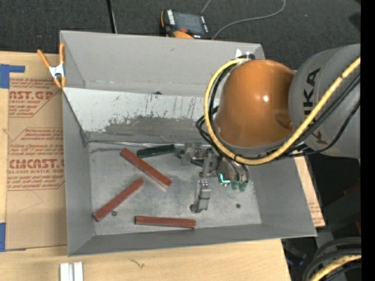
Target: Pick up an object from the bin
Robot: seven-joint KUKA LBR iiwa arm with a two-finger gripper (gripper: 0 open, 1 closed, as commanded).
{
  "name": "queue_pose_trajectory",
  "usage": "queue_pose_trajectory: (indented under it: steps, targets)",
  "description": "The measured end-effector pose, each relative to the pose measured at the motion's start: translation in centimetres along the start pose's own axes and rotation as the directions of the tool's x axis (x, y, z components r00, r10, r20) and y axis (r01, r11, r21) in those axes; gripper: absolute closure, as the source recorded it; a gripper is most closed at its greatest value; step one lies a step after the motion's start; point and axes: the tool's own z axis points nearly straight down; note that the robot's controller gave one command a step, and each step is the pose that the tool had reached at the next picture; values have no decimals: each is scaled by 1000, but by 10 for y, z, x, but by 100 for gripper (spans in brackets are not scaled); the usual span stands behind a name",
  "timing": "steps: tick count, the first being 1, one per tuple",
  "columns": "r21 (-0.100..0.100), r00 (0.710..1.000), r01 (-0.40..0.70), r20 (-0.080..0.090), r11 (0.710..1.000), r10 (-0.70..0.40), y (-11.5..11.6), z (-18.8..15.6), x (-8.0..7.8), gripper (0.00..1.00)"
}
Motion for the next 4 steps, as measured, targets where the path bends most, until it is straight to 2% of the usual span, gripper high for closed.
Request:
queue_pose_trajectory:
  steps: [1, 2, 3, 4]
  targets:
    - [-2, 942, -336, 2, 942, 336, 86, 94, -10, 0]
    - [0, 988, -155, 5, 988, 155, 116, 173, -66, 0]
    - [-2, 986, -168, 2, 986, 168, 148, 171, -7, 0]
    - [-2, 985, -173, 5, 985, 173, 145, 171, -9, 100]
